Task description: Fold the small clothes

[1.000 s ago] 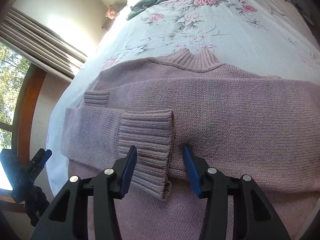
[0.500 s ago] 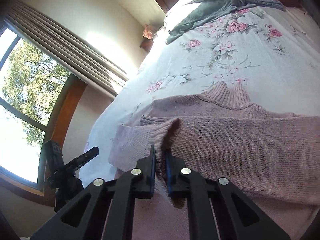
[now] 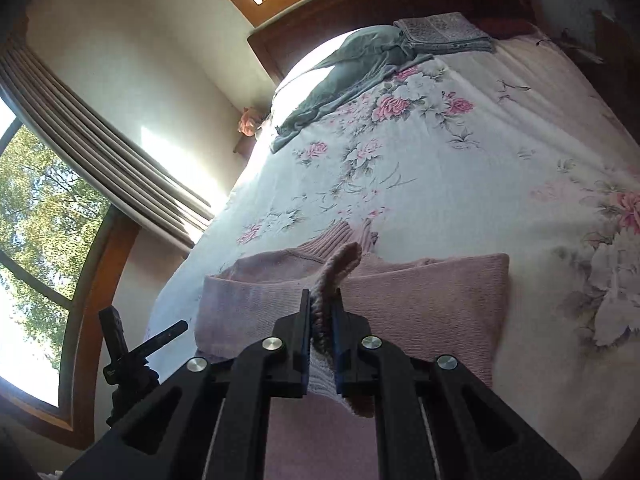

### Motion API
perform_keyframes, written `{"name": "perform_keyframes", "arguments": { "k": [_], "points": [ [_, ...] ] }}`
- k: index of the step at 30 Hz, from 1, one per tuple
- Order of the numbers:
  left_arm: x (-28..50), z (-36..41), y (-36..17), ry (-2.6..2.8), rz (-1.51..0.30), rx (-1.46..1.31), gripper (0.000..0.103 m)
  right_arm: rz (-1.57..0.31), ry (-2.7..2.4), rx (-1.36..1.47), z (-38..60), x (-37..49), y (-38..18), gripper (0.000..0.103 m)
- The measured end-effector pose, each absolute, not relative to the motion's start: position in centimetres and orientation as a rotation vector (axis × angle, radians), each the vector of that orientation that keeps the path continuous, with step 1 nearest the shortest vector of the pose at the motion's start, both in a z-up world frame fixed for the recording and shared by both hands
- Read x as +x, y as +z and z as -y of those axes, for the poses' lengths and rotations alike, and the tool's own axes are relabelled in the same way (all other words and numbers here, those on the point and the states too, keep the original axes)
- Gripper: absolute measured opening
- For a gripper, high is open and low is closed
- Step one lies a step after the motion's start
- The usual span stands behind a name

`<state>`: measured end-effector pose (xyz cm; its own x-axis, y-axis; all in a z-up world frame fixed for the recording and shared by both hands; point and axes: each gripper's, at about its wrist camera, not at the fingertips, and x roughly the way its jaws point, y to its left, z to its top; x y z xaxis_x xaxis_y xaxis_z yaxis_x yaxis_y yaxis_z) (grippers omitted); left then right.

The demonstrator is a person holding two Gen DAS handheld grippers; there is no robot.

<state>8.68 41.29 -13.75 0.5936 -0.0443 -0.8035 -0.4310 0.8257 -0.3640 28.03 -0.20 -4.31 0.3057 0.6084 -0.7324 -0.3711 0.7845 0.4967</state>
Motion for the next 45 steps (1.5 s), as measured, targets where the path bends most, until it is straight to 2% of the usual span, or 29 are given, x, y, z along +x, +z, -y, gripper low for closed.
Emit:
{"name": "perform_keyframes", "arguments": {
  "k": [2, 7, 10, 12, 14, 16, 18, 20, 22, 26, 34, 36, 39, 41, 45],
  "points": [
    [9.5, -40.6, -14.4, 0.232, -0.942, -0.554, 0.064, -1.095, 0.609, 0.245, 1.6, 28.6, -5.3, 0.005],
    [11.7, -39.4, -17.0, 0.278, -1.022, -0.447, 0.064, -1.211, 0.501, 0.233, 3.1, 29.8, -10.8, 0.006],
    [12.3, -38.9, -17.5, 0.289, -1.051, -0.379, 0.064, -1.28, 0.415, 0.185, 3.5, 29.8, -14.0, 0.014],
    [11.9, -38.7, -16.7, 0.275, -1.051, -0.368, 0.064, -1.293, 0.426, 0.253, 4.6, 29.4, -14.7, 0.015],
    [11.0, -38.7, -15.0, 0.237, -1.004, -0.403, 0.064, -1.286, 0.462, 0.311, 5.4, 28.8, -14.4, 0.029],
    [10.3, -38.3, -13.9, 0.216, -0.979, -0.401, 0.067, -1.29, 0.475, 0.323, 5.8, 28.5, -14.2, 0.032],
    [10.2, -37.7, -13.8, 0.208, -0.985, -0.386, 0.067, -1.305, 0.485, 0.302, 5.5, 28.1, -14.2, 0.031],
    [10.7, -37.2, -14.7, 0.197, -1.011, -0.379, 0.067, -1.307, 0.477, 0.227, 4.6, 27.8, -14.5, 0.02],
    [11.3, -37.1, -16.2, 0.222, -1.055, -0.367, 0.067, -1.313, 0.435, 0.146, 3.9, 27.4, -15.1, 0.014],
    [11.7, -37.2, -18.4, 0.228, -1.091, -0.365, 0.067, -1.311, 0.414, 0.117, 3.5, 27.1, -15.9, 0.013],
    [11.9, -37.4, -18.9, 0.213, -1.095, -0.367, 0.067, -1.307, 0.395, 0.134, 3.8, 27.0, -16.5, 0.011],
    [11.4, -37.4, -18.3, 0.215, -1.1, -0.363, 0.065, -1.276, 0.414, 0.153, 4.1, 26.7, -15.5, 0.014],
    [8.7, -37.3, -16.0, 0.197, -1.08, -0.365, 0.064, -1.187, 0.486, 0.209, 5.3, 24.5, -12.0, 0.027],
    [5.9, -37.4, -14.8, 0.169, -1.085, -0.357, 0.065, -1.127, 0.527, 0.184, 5.9, 21.8, -9.5, 0.043],
    [-1.2, -37.5, -14.5, 0.173, -1.151, -0.335, 0.068, -1.098, 0.613, 0.061, 6.9, 14.6, -7.8, 0.051]
  ]
}}
